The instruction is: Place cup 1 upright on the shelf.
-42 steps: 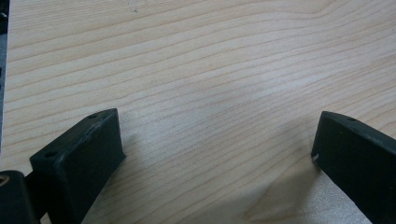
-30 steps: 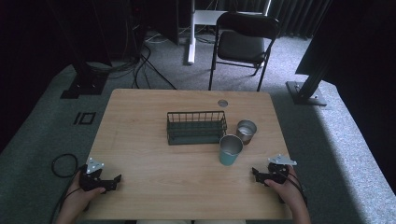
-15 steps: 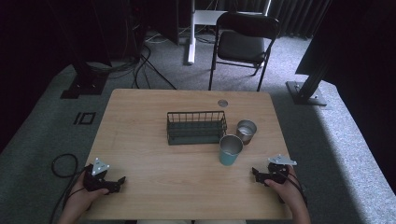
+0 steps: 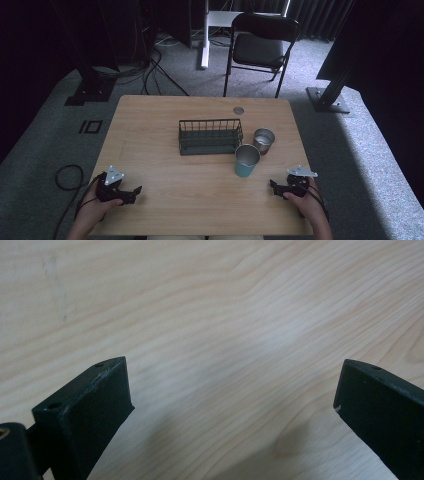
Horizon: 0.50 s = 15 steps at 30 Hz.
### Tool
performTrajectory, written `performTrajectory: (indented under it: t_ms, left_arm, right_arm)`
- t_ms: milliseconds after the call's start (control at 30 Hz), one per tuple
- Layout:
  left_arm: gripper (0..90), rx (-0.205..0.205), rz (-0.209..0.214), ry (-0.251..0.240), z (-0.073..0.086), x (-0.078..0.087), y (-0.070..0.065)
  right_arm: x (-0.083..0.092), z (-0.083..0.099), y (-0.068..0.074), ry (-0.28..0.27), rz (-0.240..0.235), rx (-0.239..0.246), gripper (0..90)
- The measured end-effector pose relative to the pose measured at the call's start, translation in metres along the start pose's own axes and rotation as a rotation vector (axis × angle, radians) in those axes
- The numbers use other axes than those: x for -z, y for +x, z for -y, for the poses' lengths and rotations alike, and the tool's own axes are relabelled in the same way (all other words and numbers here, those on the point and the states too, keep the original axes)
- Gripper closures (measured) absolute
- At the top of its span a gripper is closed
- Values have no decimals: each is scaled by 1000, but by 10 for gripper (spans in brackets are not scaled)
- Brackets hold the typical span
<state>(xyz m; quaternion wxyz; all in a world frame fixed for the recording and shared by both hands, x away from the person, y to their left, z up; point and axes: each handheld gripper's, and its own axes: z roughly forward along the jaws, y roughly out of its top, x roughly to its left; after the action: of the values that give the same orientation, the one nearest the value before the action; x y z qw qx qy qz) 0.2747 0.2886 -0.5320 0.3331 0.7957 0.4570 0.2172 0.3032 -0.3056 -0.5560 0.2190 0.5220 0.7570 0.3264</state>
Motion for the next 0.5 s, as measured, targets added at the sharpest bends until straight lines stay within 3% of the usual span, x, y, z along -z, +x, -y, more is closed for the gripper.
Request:
performTrajectory:
  t_ms: [167,367,500]
  left_arm:
    - [26,-16,35,-18,-11,1,-8]
    - [25,-67,75,-31,-25,-3,-21]
    - [25,-78,120,-47,-33,-4,-32]
  right_arm:
    - [0,0,0,0,0,0,119]
    - [0,0,0,0,0,0,119]
    - [0,0,0,0,0,0,119]
